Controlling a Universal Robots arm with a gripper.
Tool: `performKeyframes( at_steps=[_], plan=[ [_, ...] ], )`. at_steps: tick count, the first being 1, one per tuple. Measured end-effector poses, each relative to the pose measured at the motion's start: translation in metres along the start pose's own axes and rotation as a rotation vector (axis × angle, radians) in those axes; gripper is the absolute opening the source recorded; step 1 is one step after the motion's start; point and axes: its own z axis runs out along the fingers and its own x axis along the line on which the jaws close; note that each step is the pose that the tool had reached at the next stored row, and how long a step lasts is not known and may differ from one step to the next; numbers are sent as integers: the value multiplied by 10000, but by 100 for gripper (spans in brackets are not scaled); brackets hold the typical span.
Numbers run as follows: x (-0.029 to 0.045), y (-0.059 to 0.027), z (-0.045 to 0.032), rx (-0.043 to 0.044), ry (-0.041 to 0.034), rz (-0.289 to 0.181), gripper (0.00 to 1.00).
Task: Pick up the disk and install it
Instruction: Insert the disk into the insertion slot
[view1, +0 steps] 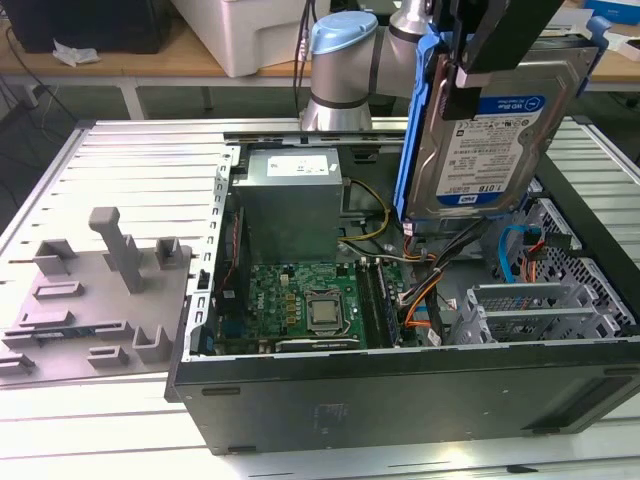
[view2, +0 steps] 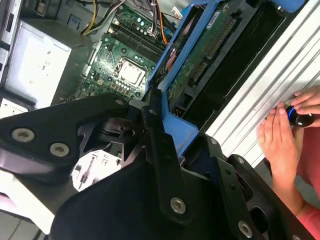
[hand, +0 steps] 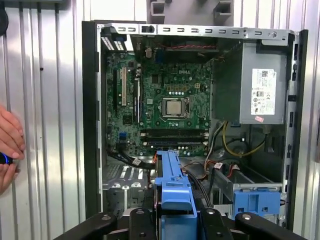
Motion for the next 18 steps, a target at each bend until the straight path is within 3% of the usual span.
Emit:
performKeyframes(
  at_steps=[5, 8, 11, 18],
  plan=[
    [0, -20, 4, -14, 26, 406, 37],
    [0, -55, 7, -96, 30, 423, 37],
    [0, -103, 11, -263, 34, 431, 37],
    [35, -184, 31, -319, 36, 433, 37]
  ],
)
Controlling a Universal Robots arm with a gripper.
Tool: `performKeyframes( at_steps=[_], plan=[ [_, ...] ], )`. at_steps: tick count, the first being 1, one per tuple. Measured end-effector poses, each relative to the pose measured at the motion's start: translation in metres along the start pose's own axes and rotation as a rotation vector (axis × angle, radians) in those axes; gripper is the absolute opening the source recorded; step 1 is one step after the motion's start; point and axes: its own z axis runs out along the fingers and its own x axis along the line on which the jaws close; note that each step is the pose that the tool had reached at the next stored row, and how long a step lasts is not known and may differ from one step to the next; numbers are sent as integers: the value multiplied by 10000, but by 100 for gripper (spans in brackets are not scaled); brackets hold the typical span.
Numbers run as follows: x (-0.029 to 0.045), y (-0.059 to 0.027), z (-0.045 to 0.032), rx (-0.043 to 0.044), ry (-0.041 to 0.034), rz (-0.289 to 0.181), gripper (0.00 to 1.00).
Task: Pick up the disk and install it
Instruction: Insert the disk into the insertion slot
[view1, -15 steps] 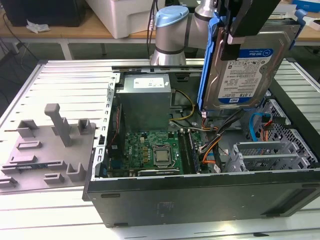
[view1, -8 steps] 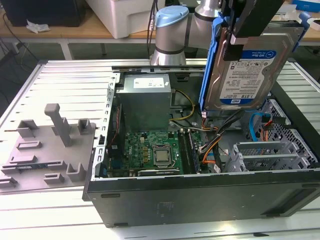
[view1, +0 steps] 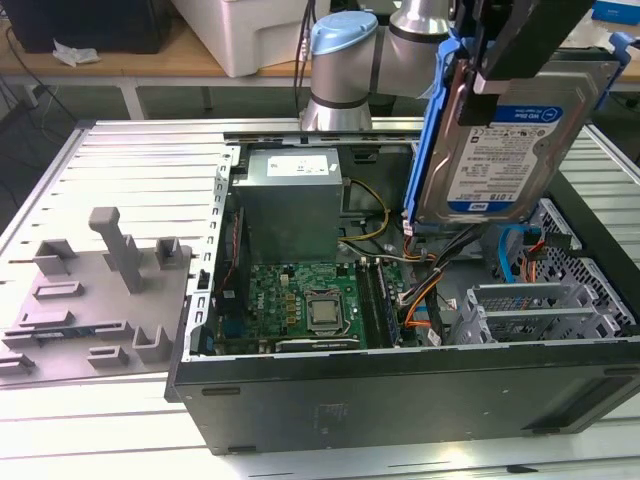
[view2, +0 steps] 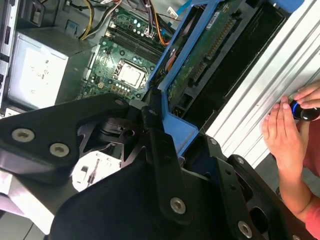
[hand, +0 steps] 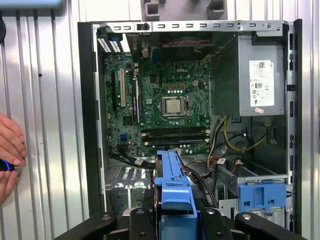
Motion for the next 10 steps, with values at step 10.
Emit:
performKeyframes(
  at_steps=[10],
  plan=[
    [110, -206, 26, -79, 3, -23, 37]
  ],
)
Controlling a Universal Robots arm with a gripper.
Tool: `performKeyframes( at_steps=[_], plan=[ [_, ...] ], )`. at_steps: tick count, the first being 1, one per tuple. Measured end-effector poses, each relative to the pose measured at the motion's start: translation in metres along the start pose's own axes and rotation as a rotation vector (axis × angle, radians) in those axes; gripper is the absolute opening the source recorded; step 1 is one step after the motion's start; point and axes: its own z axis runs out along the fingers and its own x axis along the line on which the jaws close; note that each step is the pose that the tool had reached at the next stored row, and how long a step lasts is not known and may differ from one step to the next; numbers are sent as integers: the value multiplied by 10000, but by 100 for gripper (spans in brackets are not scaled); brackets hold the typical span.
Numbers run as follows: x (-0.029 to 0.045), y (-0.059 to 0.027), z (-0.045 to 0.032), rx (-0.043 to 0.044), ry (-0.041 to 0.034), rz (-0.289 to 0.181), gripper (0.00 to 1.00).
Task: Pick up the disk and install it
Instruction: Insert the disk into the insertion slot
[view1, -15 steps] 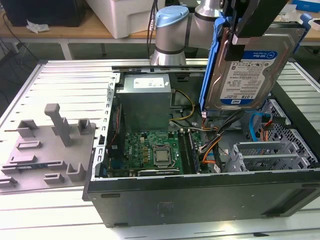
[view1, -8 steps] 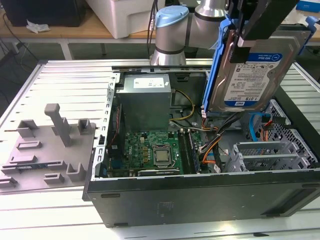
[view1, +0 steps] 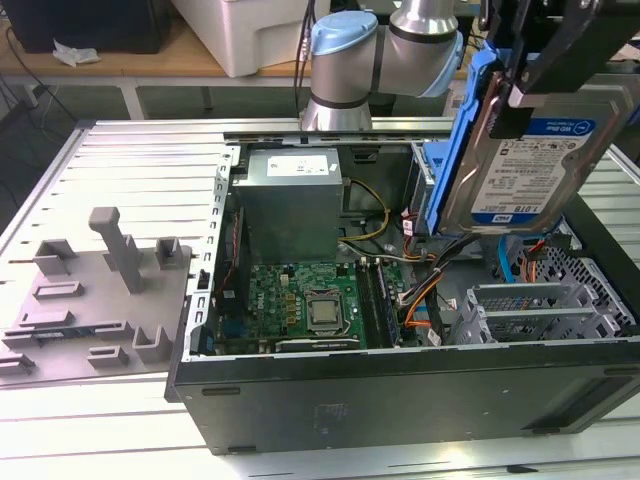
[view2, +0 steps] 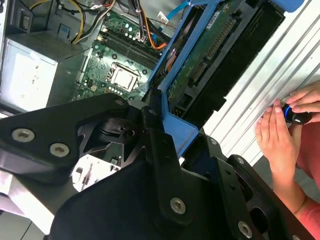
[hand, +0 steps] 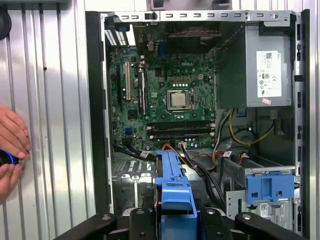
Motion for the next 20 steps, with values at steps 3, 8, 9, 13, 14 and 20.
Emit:
performKeyframes(
  at_steps=[3, 8, 9, 13, 14, 20],
  plan=[
    [24, -79, 14, -6, 0, -7, 37],
    [51, -163, 33, -14, 0, -16, 37],
    [55, -177, 36, -15, 1, -19, 37],
    [81, -240, 50, -15, 0, -30, 37],
    [86, -255, 52, -16, 0, -31, 37],
    [143, -339, 68, -16, 0, -39, 37]
  ],
)
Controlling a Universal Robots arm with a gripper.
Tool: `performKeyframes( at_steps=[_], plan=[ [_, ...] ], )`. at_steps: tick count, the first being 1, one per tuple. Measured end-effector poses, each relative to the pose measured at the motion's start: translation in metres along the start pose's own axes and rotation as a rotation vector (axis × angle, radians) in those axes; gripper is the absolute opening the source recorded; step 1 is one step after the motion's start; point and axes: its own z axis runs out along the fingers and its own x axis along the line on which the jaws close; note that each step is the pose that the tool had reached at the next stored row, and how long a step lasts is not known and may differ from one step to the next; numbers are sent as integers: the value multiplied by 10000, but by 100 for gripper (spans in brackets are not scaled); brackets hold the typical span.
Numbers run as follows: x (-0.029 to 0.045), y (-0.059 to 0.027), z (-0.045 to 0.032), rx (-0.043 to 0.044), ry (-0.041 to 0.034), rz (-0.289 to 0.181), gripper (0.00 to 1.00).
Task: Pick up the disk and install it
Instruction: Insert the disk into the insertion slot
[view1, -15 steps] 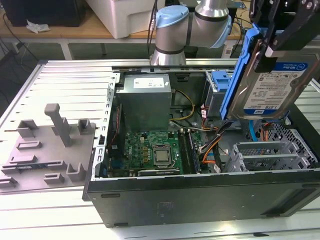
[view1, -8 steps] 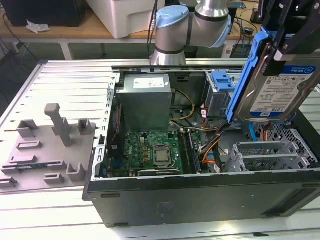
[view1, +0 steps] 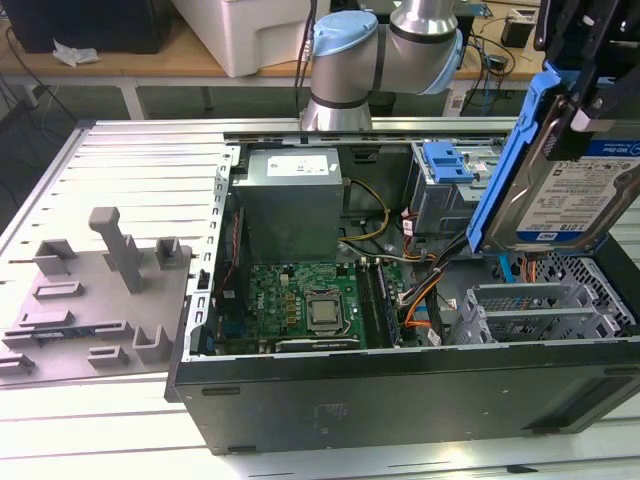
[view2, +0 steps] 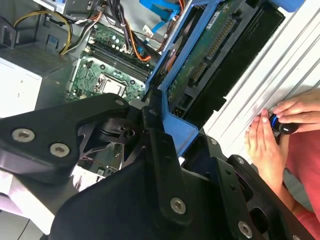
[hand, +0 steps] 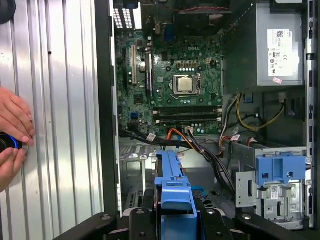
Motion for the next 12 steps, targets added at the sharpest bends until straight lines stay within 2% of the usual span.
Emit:
performKeyframes(
  at_steps=[5, 12],
  plan=[
    [52, -54, 31, 0, -2, -3, 37],
    [61, -126, 85, 0, 0, -7, 37]
  ],
)
